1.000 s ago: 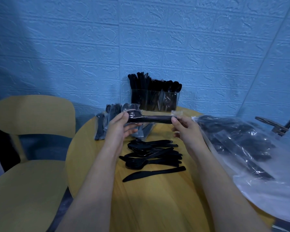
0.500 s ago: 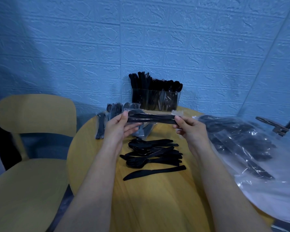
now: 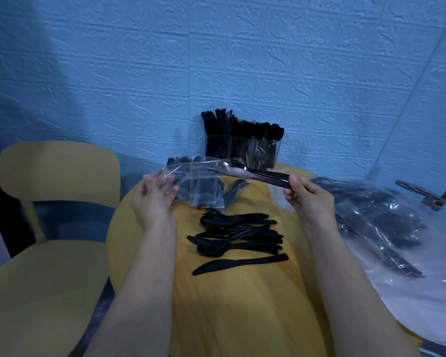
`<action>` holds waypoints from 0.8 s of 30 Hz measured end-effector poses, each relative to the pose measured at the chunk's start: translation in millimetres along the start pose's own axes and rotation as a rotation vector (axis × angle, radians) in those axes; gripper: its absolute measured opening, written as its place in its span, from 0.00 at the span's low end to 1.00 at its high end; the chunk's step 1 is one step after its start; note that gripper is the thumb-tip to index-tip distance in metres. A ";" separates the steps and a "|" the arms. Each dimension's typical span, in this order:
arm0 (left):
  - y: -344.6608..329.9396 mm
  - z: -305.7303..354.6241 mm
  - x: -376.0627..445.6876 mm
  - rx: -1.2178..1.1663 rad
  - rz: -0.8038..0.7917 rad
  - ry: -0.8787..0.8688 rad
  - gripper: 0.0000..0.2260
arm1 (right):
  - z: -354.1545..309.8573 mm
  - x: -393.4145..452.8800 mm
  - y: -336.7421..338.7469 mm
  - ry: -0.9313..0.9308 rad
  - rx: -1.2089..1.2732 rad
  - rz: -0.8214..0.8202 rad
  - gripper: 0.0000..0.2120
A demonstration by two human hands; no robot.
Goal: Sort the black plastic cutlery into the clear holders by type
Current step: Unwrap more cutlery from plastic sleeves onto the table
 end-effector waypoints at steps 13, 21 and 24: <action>-17.1 -3.6 -8.9 0.020 -0.128 0.055 0.07 | 17.9 -15.1 -23.1 -0.249 -0.676 -0.480 0.06; -51.9 -22.7 -34.9 0.349 -0.488 0.060 0.07 | -2.6 -23.0 -41.5 0.121 -1.035 -0.377 0.09; -62.7 -34.5 -44.7 0.527 -0.613 0.048 0.06 | 0.1 -29.3 -62.7 0.165 -0.714 -0.364 0.07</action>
Point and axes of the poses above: each hand's wrist, its own x-axis towards the middle knuckle, its own y-axis out of the back of the hand, z = x × y, the point moved 7 cm from there along x, towards the middle knuckle
